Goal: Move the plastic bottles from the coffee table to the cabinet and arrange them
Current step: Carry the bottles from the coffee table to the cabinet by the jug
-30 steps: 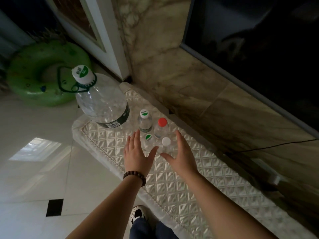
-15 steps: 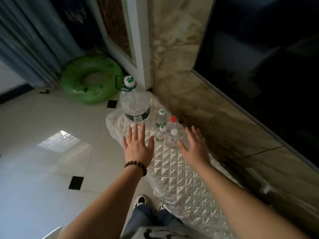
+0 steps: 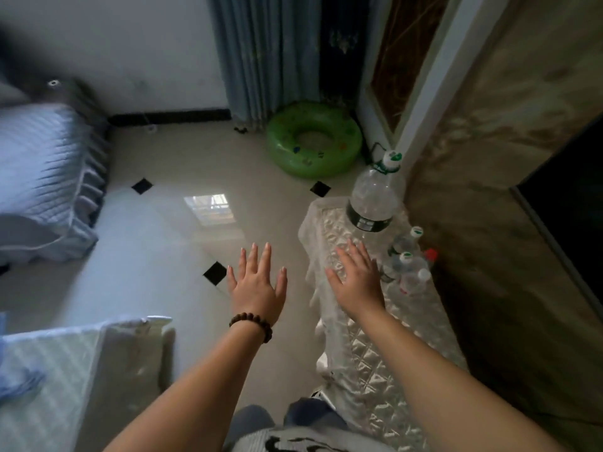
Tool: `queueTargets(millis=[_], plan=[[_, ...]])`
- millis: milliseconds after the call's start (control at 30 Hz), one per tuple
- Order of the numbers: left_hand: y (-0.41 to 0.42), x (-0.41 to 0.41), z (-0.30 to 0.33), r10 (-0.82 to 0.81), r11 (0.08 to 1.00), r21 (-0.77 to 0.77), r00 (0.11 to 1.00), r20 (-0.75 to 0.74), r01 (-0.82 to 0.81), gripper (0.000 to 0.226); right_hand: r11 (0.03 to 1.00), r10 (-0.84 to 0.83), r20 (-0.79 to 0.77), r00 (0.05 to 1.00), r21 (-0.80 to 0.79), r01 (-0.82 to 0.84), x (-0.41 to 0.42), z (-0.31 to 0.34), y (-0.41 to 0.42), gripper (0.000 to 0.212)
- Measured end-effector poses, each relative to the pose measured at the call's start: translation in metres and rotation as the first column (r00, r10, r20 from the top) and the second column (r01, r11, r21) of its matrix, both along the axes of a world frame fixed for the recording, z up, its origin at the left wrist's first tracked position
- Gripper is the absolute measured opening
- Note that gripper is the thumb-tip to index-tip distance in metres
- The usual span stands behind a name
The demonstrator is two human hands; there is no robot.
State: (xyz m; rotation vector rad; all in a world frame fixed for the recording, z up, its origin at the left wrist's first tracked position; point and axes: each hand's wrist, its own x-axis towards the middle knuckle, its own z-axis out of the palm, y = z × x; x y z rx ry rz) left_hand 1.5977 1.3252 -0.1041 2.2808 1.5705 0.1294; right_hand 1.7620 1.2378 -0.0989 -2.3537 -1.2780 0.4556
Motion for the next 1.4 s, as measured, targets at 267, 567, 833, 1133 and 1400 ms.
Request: queueTargets(millis=[267, 567, 833, 1133, 1400], plan=[[-0.014, -0.146, -0.001, 0.354, 0.935, 0.004, 0.935, 0.030, -0.354, 0.060, 0.955, 0.295, -0.011, 0.955, 0.006, -0.295, -0.119, 0.006, 0.042, 0.051], [-0.101, -0.362, -0.001, 0.721, 0.691, 0.007, 0.689, 0.073, -0.723, 0.063, 0.783, 0.621, -0.055, 0.782, 0.002, -0.622, -0.350, 0.002, 0.028, 0.048], [-0.197, -0.519, 0.001, 0.903, 0.422, 0.009, 0.421, 0.082, -0.906, 0.059, 0.574, 0.819, -0.036, 0.573, 0.023, -0.819, -0.520, 0.002, -0.008, 0.043], [-0.299, -0.629, -0.005, 0.991, 0.100, -0.007, 0.099, 0.088, -0.995, 0.060, 0.268, 0.963, -0.007, 0.269, -0.048, -0.962, -0.665, 0.001, -0.052, 0.047], [-0.344, -0.691, -0.018, 0.984, -0.158, -0.040, -0.160, 0.079, -0.987, 0.060, 0.014, 1.000, -0.017, 0.016, -0.097, -0.995, -0.772, -0.012, -0.063, 0.051]])
